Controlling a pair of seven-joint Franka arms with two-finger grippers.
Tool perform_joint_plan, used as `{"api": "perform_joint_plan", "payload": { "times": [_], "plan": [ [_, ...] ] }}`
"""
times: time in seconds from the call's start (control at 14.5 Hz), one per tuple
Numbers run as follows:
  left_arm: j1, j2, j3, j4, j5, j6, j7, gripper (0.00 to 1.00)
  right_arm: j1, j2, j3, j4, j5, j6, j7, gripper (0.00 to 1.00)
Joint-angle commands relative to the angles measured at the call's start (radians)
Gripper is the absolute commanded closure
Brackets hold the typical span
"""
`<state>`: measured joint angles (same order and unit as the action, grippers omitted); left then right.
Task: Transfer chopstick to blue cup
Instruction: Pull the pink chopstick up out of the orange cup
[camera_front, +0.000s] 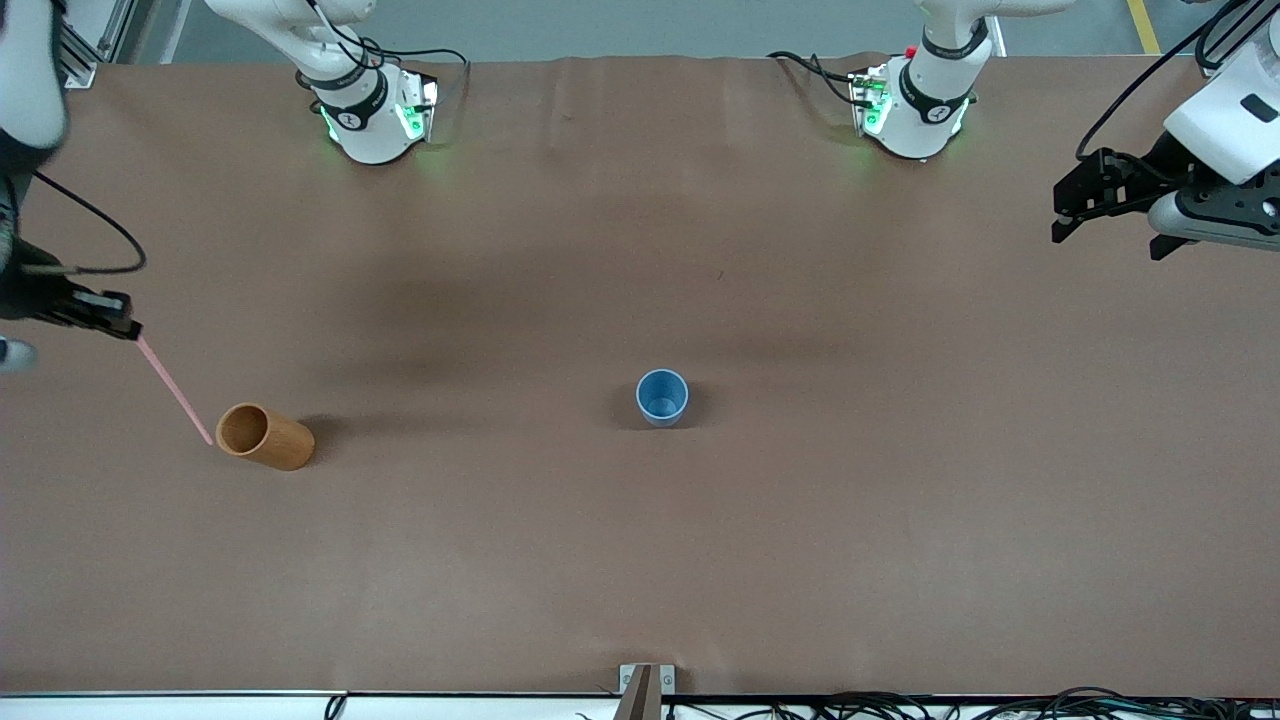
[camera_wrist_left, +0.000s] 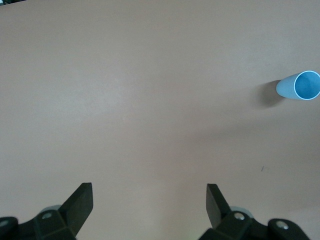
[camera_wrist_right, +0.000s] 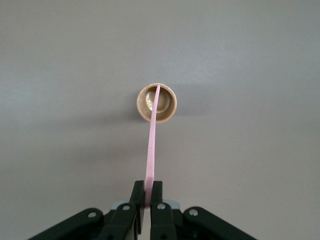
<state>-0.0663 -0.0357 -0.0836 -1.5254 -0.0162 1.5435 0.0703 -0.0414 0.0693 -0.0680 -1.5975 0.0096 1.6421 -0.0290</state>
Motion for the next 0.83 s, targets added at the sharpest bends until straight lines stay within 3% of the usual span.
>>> {"api": "perform_joint_plan", "payload": {
  "times": [0.0,0.21,0.55,0.76],
  "plan": [
    [-0.001,0.01,0.004,0.028,-0.01,-0.023,-0.004,0.0,0.04,0.007,0.007,0.103,0.009,-0.085,0.058,0.98],
    [-0.001,0.011,0.004,0.028,-0.007,-0.023,0.0,0.0,0.144,0.003,0.013,0.12,0.012,-0.093,0.18,0.99],
    [-0.001,0.01,0.004,0.028,-0.004,-0.023,0.003,0.0,0.429,0.035,0.011,0.189,0.012,-0.093,0.538,0.99],
    [-0.001,0.014,0.004,0.028,-0.005,-0.023,-0.003,0.0,0.538,0.122,0.01,0.237,0.124,-0.035,0.644,0.99]
  ]
}}
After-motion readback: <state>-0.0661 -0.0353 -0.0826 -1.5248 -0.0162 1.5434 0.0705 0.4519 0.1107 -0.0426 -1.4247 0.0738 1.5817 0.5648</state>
